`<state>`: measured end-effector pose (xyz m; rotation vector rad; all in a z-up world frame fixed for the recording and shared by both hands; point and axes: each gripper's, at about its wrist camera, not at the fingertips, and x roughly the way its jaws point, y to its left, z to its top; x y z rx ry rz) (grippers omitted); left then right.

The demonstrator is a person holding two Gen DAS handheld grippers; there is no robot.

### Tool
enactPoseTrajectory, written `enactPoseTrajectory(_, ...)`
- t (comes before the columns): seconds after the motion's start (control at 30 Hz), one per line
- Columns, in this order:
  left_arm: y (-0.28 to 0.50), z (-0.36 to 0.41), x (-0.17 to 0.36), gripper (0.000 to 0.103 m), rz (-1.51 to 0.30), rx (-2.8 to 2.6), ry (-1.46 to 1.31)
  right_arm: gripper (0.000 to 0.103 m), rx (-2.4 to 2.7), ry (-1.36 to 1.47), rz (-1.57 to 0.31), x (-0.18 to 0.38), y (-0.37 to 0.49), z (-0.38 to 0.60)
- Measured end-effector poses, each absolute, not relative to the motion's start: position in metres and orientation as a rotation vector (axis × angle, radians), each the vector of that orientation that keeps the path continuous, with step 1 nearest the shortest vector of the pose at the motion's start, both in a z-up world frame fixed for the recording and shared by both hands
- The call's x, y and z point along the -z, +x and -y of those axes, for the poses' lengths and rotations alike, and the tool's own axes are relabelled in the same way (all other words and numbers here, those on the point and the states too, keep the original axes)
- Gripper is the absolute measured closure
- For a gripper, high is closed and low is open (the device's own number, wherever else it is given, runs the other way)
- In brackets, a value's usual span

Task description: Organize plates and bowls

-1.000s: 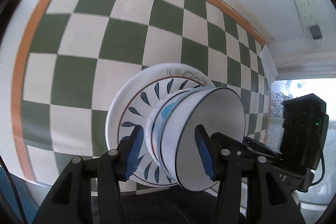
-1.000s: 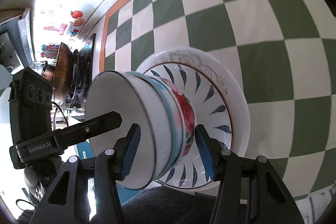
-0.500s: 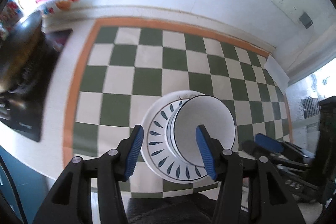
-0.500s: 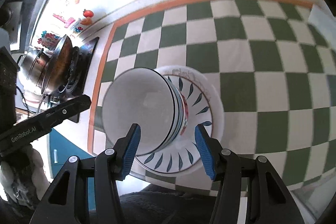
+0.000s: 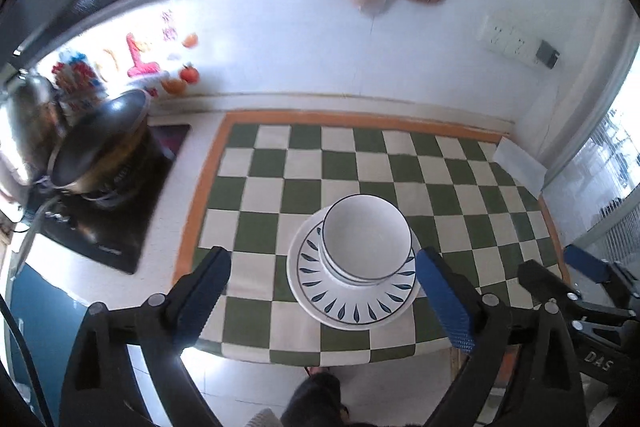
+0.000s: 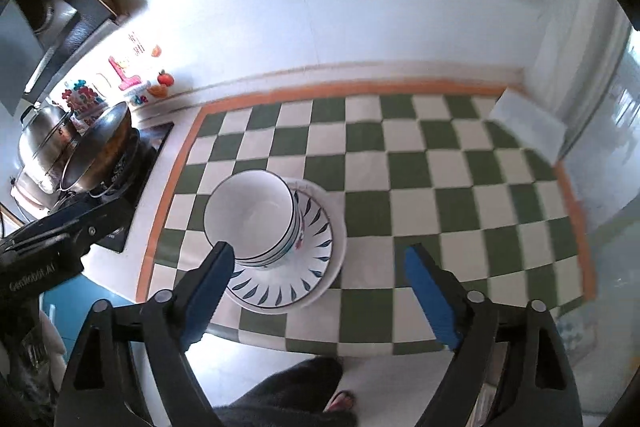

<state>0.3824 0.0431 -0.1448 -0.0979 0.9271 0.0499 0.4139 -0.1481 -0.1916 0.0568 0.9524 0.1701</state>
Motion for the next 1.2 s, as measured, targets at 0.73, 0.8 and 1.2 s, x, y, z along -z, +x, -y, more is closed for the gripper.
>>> enactPoseTrajectory(0.73,0.207,-0.036,0.045,0.007,-0.702,-0.066,-0.103,0.005,-0.094,0.011,-0.688,0.066,0.205,0.156)
enactPoseTrajectory(0.8,0.195,-0.041,0.041,0.007,-0.695,-0.064,-0.105,0.005,-0.086,0.014,-0.672,0.060,0.192,0.155)
enactPoseTrajectory(1.2,0.146,-0.053,0.039,0.007,-0.686,-0.043,-0.089,0.005,-0.053,0.014,-0.652,0.047,0.126,0.132)
